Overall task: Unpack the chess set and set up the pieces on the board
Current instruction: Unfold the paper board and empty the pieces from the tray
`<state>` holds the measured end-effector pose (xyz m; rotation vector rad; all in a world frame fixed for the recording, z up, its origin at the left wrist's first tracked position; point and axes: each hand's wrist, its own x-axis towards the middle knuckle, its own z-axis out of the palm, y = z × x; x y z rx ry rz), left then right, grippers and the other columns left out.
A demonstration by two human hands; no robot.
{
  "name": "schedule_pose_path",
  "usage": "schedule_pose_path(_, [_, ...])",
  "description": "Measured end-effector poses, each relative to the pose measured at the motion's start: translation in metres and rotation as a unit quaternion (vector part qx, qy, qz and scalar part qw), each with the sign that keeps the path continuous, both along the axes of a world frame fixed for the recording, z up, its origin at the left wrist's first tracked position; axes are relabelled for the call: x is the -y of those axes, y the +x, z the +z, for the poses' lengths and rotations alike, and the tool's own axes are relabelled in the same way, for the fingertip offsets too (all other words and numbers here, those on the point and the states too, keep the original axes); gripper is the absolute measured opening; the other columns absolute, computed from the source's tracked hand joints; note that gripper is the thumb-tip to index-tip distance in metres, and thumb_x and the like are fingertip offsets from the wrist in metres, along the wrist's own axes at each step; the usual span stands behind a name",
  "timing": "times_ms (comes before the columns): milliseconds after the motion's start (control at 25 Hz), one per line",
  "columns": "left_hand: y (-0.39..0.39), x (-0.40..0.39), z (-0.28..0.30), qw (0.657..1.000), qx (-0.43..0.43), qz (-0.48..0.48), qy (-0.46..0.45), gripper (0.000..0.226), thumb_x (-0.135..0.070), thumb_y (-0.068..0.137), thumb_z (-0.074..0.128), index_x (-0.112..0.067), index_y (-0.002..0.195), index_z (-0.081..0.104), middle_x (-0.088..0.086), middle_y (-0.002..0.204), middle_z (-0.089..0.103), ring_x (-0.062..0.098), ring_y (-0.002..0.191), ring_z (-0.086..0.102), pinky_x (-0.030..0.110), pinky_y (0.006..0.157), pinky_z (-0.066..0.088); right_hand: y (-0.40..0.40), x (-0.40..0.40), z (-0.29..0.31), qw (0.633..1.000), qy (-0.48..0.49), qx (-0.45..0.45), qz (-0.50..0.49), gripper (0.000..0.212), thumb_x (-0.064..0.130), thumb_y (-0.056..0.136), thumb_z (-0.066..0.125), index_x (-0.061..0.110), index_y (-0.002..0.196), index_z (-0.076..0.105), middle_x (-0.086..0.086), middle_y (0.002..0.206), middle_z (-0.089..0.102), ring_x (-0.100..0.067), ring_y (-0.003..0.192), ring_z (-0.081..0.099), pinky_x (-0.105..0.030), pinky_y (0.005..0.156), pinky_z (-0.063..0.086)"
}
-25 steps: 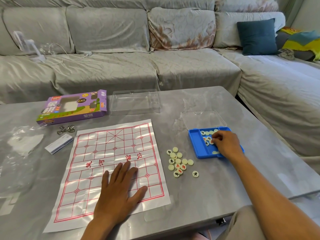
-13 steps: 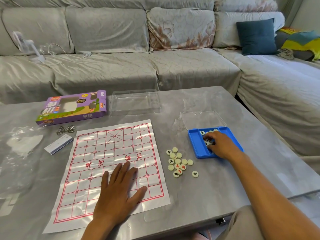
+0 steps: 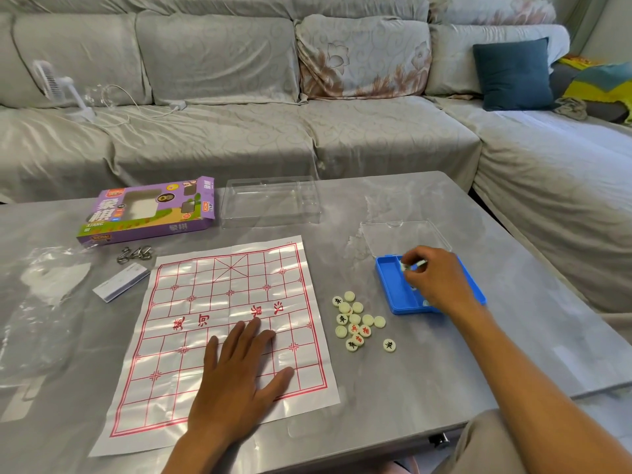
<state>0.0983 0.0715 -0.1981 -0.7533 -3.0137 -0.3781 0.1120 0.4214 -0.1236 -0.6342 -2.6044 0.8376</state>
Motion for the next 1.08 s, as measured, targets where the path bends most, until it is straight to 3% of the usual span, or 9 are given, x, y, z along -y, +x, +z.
schedule_pose_path(160, [-0.001,0.000,-0.002,1.000,-0.002,-0.002,-0.001,0.087,-0.087,0.076,0.002,-0.041,0.144,0.029,-0.012,0.158,0.009,0.017,0.147,0.006,0.054,0.118,0.002,-0.001,0.064,0.004,0.979,-0.040,0.081,0.183,0.016,0.011,0.079,0.072,0.023,0.090,0.070,0.012,0.086,0.066,-0.002,0.075,0.061,-0.014,0.066,0.049])
schedule_pose_path(240, [0.000,0.000,-0.002,1.000,-0.002,0.001,-0.001,0.087,-0.087,0.076,0.002,-0.041,0.144,0.029,-0.012,0.158,0.009,0.017,0.147,0.006,0.054,0.118,0.002,-0.003,0.072,-0.002,0.970,-0.019,0.119,0.213,0.012,0.019,0.083,0.071,0.024,0.095,0.070,0.011,0.092,0.066,-0.004,0.079,0.062,-0.018,0.073,0.052])
schedule_pose_path(360, [-0.001,0.000,-0.002,1.000,-0.001,0.002,-0.001,0.087,-0.088,0.075,0.002,-0.042,0.145,0.027,-0.013,0.157,0.006,0.016,0.147,0.005,0.054,0.118,0.001,-0.009,0.040,0.001,0.995,0.012,0.048,0.088,0.020,0.011,0.089,0.058,0.019,0.102,0.070,0.006,0.102,0.066,-0.010,0.088,0.060,-0.024,0.078,0.048])
schedule_pose_path(440, [-0.002,-0.001,-0.003,1.000,-0.001,0.000,-0.002,0.086,-0.087,0.076,0.003,-0.042,0.145,0.027,-0.013,0.158,0.007,0.016,0.147,0.006,0.054,0.118,0.002,-0.004,0.003,-0.001,0.997,0.055,0.061,-0.005,0.034,0.001,0.086,0.052,0.020,0.111,0.066,0.001,0.117,0.063,-0.019,0.101,0.058,-0.029,0.082,0.047])
schedule_pose_path(600, [-0.003,0.000,-0.003,1.000,-0.002,-0.002,0.000,0.086,-0.088,0.076,0.003,-0.042,0.144,0.028,-0.013,0.158,0.008,0.016,0.147,0.006,0.054,0.118,0.002,0.007,-0.029,-0.015,0.972,0.058,0.212,0.077,0.043,0.006,0.086,0.060,0.023,0.126,0.059,-0.001,0.124,0.059,-0.019,0.107,0.055,-0.028,0.087,0.046])
schedule_pose_path(720, [0.000,0.001,-0.003,1.000,-0.009,-0.004,0.003,0.086,-0.087,0.077,0.004,-0.040,0.144,0.029,-0.012,0.158,0.011,0.017,0.147,0.008,0.054,0.118,0.003,0.004,-0.028,-0.018,0.978,0.078,0.175,0.077,0.033,0.013,0.087,0.065,0.020,0.119,0.060,0.000,0.117,0.059,-0.012,0.094,0.051,-0.024,0.083,0.044])
schedule_pose_path(880, [-0.001,0.001,-0.004,1.000,-0.008,-0.009,0.006,0.082,-0.085,0.080,0.010,-0.039,0.142,0.034,-0.010,0.157,0.017,0.019,0.146,0.014,0.056,0.117,0.009,0.005,-0.033,-0.023,0.978,0.062,0.177,0.095,0.031,0.016,0.087,0.066,0.028,0.114,0.057,0.007,0.114,0.058,-0.013,0.095,0.055,-0.031,0.086,0.049])
schedule_pose_path(1000, [-0.001,0.001,-0.004,1.000,-0.008,-0.011,0.008,0.079,-0.085,0.080,0.013,-0.039,0.141,0.035,-0.009,0.157,0.019,0.020,0.145,0.016,0.057,0.116,0.011,0.006,-0.034,-0.025,0.982,0.065,0.161,0.073,0.027,0.014,0.086,0.066,0.031,0.102,0.053,0.002,0.106,0.062,-0.013,0.082,0.057,-0.032,0.077,0.051])
schedule_pose_path(1080, [-0.002,0.001,-0.005,1.000,-0.009,-0.009,0.004,0.082,-0.086,0.079,0.009,-0.040,0.143,0.033,-0.011,0.157,0.014,0.019,0.146,0.012,0.056,0.117,0.007,0.004,-0.031,-0.025,0.982,0.074,0.156,0.074,0.032,0.010,0.086,0.064,0.027,0.111,0.052,0.003,0.115,0.062,-0.013,0.088,0.056,-0.029,0.079,0.050])
